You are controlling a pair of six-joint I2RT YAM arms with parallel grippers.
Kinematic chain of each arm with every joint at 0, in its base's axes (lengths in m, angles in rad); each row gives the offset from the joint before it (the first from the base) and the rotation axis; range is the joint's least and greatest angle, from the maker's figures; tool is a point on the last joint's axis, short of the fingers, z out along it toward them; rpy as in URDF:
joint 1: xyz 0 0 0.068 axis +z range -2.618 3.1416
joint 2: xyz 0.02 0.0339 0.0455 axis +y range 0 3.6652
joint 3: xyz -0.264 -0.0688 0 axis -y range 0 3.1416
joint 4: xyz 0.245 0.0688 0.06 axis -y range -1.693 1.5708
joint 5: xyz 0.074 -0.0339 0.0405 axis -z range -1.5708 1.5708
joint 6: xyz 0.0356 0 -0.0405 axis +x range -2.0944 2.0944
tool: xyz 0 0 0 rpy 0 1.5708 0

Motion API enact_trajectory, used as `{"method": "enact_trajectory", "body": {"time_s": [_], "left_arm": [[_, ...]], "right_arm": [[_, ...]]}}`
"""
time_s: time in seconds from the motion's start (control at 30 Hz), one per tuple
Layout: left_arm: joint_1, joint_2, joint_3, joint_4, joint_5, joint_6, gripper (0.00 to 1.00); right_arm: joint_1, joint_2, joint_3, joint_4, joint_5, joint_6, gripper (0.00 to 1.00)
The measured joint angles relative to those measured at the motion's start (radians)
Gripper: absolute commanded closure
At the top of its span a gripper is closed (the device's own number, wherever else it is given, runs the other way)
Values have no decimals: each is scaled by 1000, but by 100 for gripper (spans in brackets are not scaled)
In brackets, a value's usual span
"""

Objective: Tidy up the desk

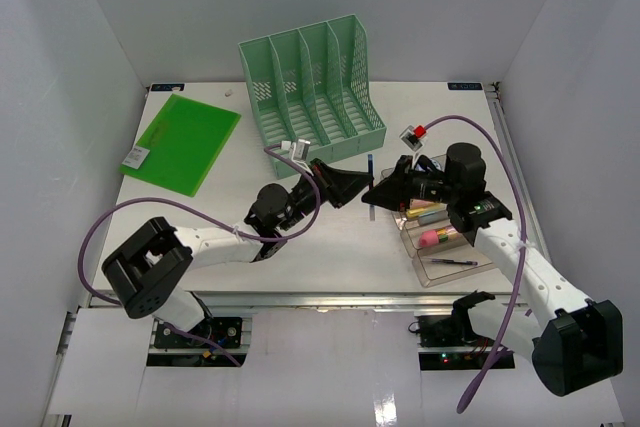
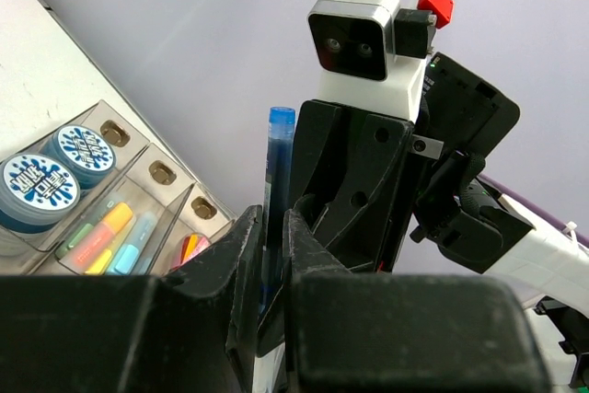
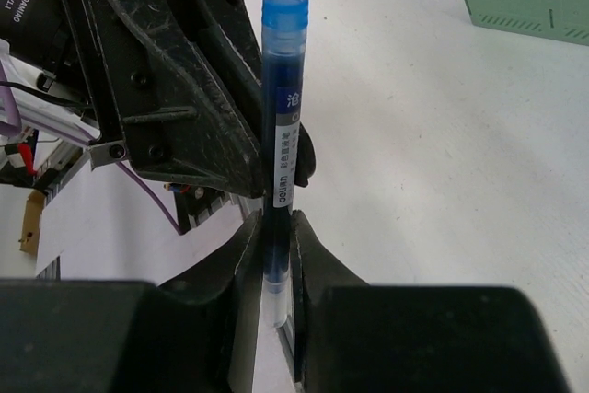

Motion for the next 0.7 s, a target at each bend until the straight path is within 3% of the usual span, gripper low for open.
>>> {"method": "enact_trajectory", "body": {"time_s": [0.07,0.1,0.23,0.37,0.53,0.7], "left_arm": [[-3,-6,0,-11,-4,3,12],[-4,-10,0,-19,-5,0,6],[-7,-88,0,-148,-32,42,2],[-7,-277,2,-372,-62,164,2],[-6,-535,35,-673,-141,375,2],[-5,-728,20,-1014,-269,567,2]], "right_arm": [[-5,-6,0,1,-5,-12,92],[-8,-11,0,2,-7,-18,92],[-24,-53,9,-84,-9,-153,92],[-35,-70,96,-374,36,-504,92],[-36,-76,179,-710,203,-935,92],[-38,-172,130,-959,427,-1271,92]]}}
